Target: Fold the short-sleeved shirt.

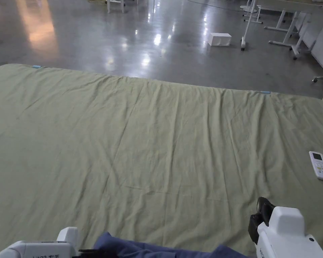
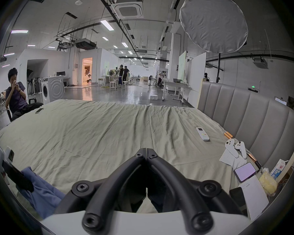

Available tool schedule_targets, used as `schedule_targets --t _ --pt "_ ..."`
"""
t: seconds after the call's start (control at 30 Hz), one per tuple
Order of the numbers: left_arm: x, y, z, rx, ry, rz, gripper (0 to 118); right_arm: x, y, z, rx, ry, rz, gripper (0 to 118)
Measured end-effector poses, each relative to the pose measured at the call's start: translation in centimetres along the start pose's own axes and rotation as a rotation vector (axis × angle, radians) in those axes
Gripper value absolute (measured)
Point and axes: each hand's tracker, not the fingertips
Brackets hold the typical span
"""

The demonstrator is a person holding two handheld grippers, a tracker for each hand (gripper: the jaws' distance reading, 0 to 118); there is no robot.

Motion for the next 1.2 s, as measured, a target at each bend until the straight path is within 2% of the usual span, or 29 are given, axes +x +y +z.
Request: schedule_targets --t 0.1,0.2,0.4,0.6,0.67,0.8,1.2 --pt "1.1 1.0 2.4 0.029 0.023 -0.006 14 0.0 0.0 -0.1 0.0 0.001 0.001 0" --pt "2.0 2.3 5.9 0.088 0.11 -0.054 14 0.1 0.1 -0.2 0.002 0.005 0.003 0" --pt "6.6 3.7 12.5 0.171 0.385 -0.121 14 -0.2 0.0 -0.3 0.005 0.02 0.0 0" --pt "12.0 3.4 12.3 0.153 0.628 -0.284 14 -0.6 -0.1 -0.5 0.008 0.032 -0.015 0" --pt "12.8 3.1 11.2 0.148 0.62 -0.283 14 -0.6 -0.2 -0.5 0.008 0.036 -0.017 0" --pt "14.8 2.7 9.3 0.128 0.705 -0.388 14 -0.5 -0.1 -0.5 0.01 0.042 -0.009 0" --pt "19.2 1.1 5.3 0.111 0.646 -0.422 14 0.5 -1.1 0.1 -0.014 0.032 -0.015 0"
